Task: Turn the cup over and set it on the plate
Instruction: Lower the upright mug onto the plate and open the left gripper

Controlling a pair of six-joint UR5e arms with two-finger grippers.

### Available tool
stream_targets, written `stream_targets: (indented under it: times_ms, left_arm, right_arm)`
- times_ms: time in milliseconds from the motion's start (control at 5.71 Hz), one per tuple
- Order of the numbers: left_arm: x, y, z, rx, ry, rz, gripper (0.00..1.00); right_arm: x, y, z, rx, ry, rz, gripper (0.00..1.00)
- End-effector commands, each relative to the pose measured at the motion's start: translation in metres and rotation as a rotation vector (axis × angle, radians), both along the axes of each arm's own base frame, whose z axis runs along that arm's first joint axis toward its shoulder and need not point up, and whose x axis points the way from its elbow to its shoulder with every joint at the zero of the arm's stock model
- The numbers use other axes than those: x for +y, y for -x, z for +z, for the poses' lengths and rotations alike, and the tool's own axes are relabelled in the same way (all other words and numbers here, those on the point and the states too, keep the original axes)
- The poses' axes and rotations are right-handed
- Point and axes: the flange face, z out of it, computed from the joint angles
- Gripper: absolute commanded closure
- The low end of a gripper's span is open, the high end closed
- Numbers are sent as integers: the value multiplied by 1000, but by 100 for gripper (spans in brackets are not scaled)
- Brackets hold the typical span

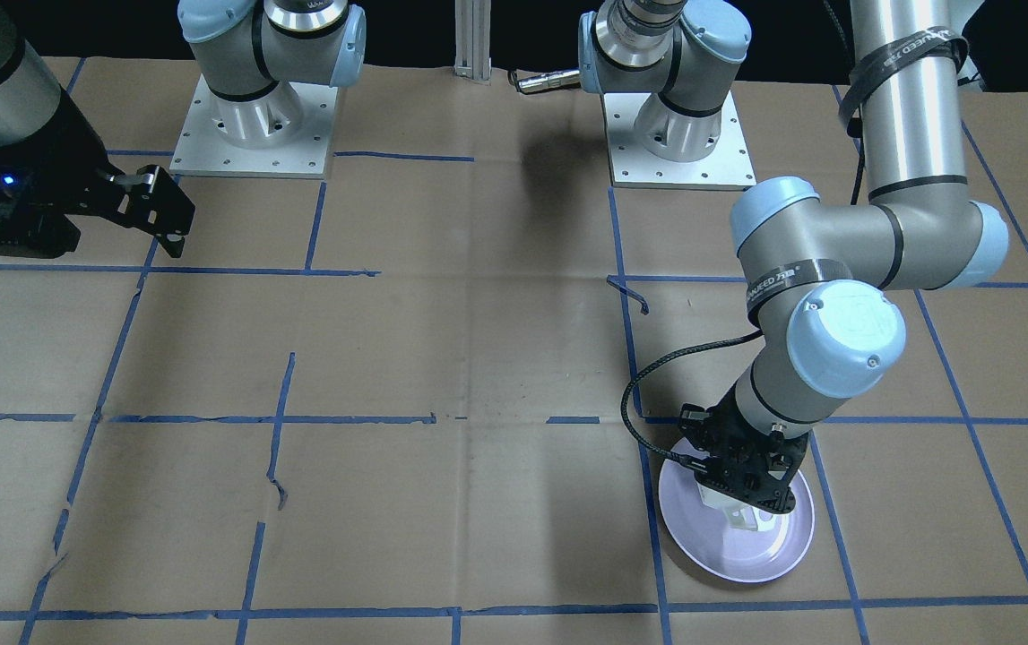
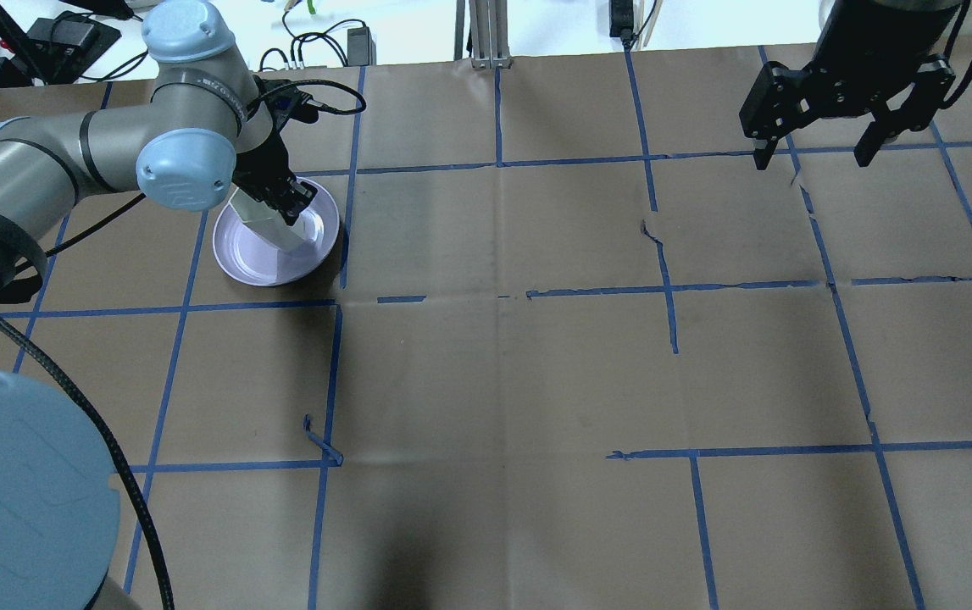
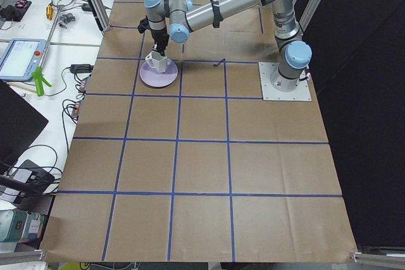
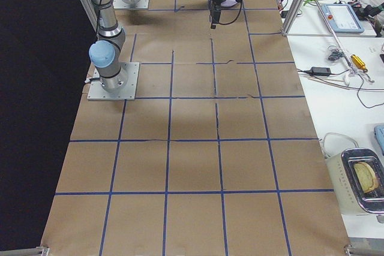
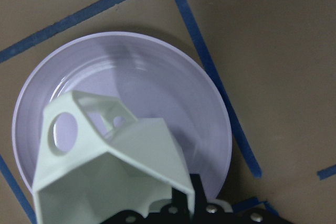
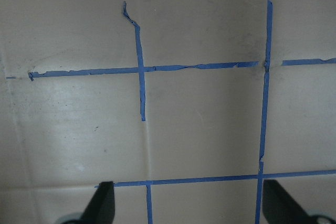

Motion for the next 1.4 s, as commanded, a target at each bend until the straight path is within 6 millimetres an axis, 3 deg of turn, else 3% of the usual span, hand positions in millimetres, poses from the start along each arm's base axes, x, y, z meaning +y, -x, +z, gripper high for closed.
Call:
stream_targets:
  times_ms: [0,175,350,525,875,1225]
  left_arm:
    - [2,-5,-9,-50,6,-3,97]
    - [1,-5,-9,-48,8,1,92]
    - [1,-4,-10,-45,6,13,15]
    - [3,-4,-3,-45,10,11,2]
    - [5,12,45,-37,55,209,1]
    - [45,59,167,-34,33,345,1]
  right_arm:
    - [0,0,0,0,0,0,0]
    - [0,0,0,0,0,0,0]
    - [0,0,0,0,0,0,0]
    - [0,0,0,0,0,0,0]
    - [0,0,0,0,0,0,0]
    - [0,0,0,0,0,0,0]
